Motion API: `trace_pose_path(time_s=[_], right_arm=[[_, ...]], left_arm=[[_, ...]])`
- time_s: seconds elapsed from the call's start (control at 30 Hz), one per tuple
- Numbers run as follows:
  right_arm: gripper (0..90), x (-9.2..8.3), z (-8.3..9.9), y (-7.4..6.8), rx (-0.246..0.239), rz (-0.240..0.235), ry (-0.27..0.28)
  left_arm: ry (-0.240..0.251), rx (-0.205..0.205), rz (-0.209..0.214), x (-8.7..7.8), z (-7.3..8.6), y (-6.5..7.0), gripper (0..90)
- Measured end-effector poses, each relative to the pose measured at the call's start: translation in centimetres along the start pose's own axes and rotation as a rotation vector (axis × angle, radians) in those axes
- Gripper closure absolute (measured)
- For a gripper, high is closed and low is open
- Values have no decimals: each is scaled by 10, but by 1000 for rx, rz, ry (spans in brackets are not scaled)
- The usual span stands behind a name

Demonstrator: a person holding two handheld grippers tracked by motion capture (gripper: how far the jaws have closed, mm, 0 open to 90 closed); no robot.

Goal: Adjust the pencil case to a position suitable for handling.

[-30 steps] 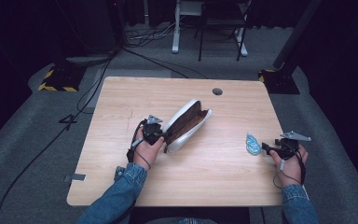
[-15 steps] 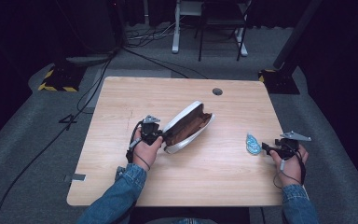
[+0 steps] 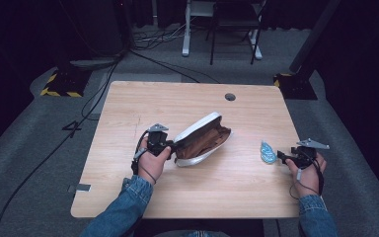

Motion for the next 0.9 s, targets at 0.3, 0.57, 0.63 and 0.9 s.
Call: trace_pose_path(time_s=[0.3,0.57,0.63,0.9], right_arm=[[326,0,0,0,0,0,0],[326,0,0,0,0,0,0],[326,0,0,0,1,1,-1],[326,0,0,0,-1,0,0]], left_arm=[[-17,-10,50,-19,1,15,838],[-40,21,91,-37,8,35,837],[-45,31,103,-41,11,39,837],[-65,23,131,-51,19,50,837]])
Point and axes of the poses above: each handheld gripper's, and its own axes: x roughly forward along the jaws, z roughly out of its underside, y roughly to its right, the point moved 6 cm from there along x, roughly forward along the jaws, and after that the axes turned 15 degrees about y, right-handed, at the moved point
